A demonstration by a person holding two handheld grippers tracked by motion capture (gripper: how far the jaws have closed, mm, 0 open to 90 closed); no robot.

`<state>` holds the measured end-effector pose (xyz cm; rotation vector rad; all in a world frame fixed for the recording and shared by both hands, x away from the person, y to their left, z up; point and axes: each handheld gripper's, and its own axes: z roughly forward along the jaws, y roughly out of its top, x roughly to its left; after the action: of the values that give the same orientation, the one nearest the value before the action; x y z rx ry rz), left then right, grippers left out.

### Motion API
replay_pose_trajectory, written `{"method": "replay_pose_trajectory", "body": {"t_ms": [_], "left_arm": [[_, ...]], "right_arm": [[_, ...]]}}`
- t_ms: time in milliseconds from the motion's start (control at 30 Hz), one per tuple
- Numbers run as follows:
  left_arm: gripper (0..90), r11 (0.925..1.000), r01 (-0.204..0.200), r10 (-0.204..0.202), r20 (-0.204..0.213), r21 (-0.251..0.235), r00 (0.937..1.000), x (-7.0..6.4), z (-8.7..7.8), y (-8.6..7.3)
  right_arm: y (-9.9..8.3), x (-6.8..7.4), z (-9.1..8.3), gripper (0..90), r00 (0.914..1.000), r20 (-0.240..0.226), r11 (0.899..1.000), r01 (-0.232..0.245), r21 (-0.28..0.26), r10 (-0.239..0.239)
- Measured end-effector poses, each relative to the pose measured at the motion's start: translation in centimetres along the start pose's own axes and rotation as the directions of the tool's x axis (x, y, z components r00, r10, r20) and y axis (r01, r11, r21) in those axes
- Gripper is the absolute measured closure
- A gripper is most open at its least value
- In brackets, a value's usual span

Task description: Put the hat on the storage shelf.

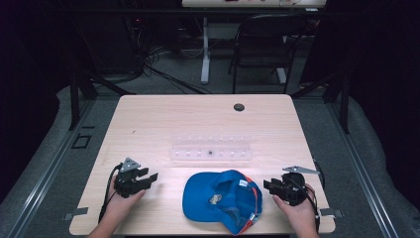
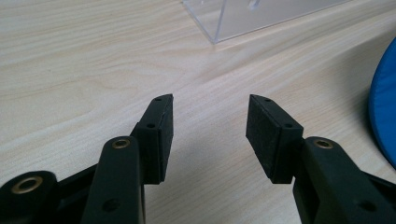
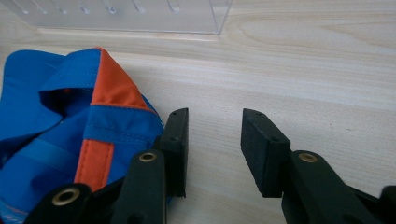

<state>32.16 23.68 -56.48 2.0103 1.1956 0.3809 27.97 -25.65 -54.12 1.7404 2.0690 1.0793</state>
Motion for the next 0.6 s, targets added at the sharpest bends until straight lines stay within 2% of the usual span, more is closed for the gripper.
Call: {"method": "replay_pose_trajectory", "body": {"t_ms": [67,100,200,400,600], "left_arm": [[52.0,1.0000,-0.007,0.007,0.000,0.000,1.0000,0.0,-0.1,0.0],[52.0,0.9999,-0.014,0.014,-0.002,0.001,0.9999,-0.1,-0.1,0.0],[52.0,0.9997,-0.024,0.024,-0.007,-0.002,0.9997,-0.2,-0.2,0.0],[52.0,0.9996,-0.029,0.029,-0.008,0.008,0.9995,-0.3,-0.1,0.0],[52.3,0.9993,-0.037,0.037,-0.005,0.005,0.9993,-0.4,0.0,0.0]], "right_arm": [[0.2,0.0,-0.1,61.4,1.0000,-0.002,1.000,-0.008,0.003,0.008],[0.5,-0.2,-0.4,60.5,0.9992,-0.011,0.999,-0.037,0.016,0.037],[0.7,-0.4,-0.5,60.5,0.9968,-0.037,0.997,-0.070,0.038,0.071],[0.9,-0.3,-0.8,60.1,0.9960,-0.055,0.995,-0.065,0.081,0.070],[1.2,-0.2,-1.2,60.6,0.9928,-0.074,0.990,-0.085,0.117,0.094]]}}
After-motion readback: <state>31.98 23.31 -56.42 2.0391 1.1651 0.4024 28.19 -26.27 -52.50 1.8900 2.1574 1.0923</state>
